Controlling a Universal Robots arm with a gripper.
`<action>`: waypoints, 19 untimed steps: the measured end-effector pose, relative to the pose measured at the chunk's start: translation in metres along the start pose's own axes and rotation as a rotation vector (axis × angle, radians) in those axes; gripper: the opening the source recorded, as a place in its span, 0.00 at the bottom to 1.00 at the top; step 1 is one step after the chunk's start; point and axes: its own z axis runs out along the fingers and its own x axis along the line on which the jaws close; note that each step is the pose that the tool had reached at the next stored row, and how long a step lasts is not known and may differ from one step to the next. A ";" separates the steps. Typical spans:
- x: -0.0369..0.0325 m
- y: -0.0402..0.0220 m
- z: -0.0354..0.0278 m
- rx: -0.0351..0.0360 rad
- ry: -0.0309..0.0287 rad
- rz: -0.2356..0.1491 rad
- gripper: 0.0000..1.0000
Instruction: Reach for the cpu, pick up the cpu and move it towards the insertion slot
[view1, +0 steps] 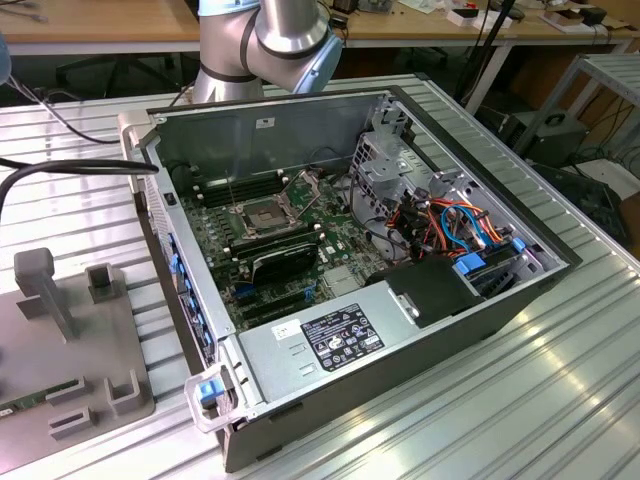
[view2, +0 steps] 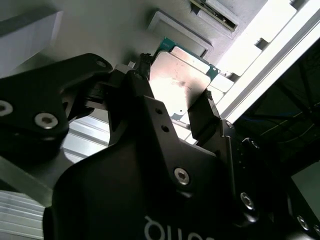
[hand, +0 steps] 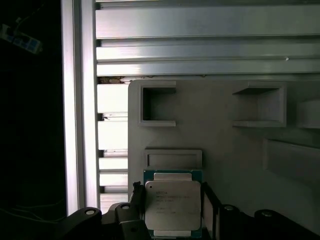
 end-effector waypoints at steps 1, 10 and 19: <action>0.0000 0.0001 -0.0002 0.0003 0.0000 0.000 0.55; 0.0000 0.0000 -0.0013 0.0022 0.0000 0.000 0.55; 0.0002 0.0001 -0.0163 0.0022 0.0000 0.000 0.55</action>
